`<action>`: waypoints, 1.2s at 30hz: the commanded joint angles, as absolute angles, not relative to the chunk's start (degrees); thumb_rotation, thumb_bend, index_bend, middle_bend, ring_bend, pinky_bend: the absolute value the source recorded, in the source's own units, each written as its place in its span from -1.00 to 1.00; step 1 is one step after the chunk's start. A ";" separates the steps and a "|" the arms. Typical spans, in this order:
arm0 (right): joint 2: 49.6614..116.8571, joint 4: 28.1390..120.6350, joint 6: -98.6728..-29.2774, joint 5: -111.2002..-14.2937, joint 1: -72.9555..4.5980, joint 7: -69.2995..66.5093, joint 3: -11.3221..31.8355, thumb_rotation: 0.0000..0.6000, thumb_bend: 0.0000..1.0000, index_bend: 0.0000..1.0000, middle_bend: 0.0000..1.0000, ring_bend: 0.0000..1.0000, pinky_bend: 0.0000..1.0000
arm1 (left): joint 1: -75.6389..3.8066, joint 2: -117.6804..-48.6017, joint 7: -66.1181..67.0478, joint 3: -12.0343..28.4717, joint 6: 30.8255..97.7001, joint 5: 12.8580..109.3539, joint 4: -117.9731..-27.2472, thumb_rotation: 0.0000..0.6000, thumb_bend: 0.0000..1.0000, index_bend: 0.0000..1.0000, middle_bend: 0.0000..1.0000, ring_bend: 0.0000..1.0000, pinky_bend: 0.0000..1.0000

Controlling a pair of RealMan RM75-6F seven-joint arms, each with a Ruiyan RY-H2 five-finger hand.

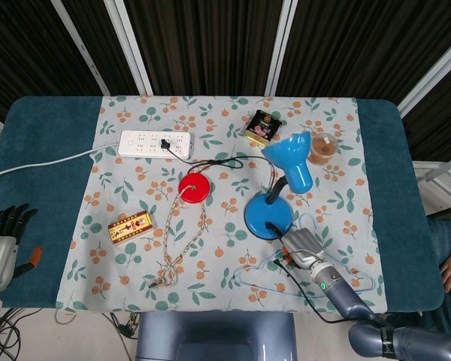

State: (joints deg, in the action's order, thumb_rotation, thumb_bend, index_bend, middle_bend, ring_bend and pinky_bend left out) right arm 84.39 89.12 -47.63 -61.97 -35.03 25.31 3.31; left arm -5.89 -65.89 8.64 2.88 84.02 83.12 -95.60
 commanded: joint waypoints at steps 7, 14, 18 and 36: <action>83.99 90.12 -49.86 -60.82 -35.24 25.39 4.29 1.00 0.60 -1.00 0.57 0.70 1.00 | -5.87 -65.88 8.55 2.86 84.09 83.21 -95.58 1.00 -0.28 -0.71 -0.86 -0.89 -0.79; 81.26 93.98 -57.78 -64.77 -32.08 21.87 5.53 1.00 0.48 -0.98 0.22 0.38 1.00 | -5.85 -65.87 8.48 2.84 84.13 83.28 -95.58 1.00 -0.28 -0.71 -0.86 -0.89 -0.79; 77.36 96.93 -62.61 -67.33 -29.64 23.27 4.40 1.00 -0.17 -0.98 -0.18 -0.17 1.00 | -5.85 -65.86 8.54 2.76 84.03 83.26 -95.65 1.00 -0.28 -0.71 -0.86 -0.89 -0.79; 68.23 94.81 -86.86 -79.91 -11.81 18.28 -4.55 1.00 -0.35 -0.98 -0.84 -0.87 -1.00 | -5.62 -66.18 9.23 2.71 84.78 83.71 -95.70 1.00 -0.28 -0.71 -0.86 -0.89 -0.79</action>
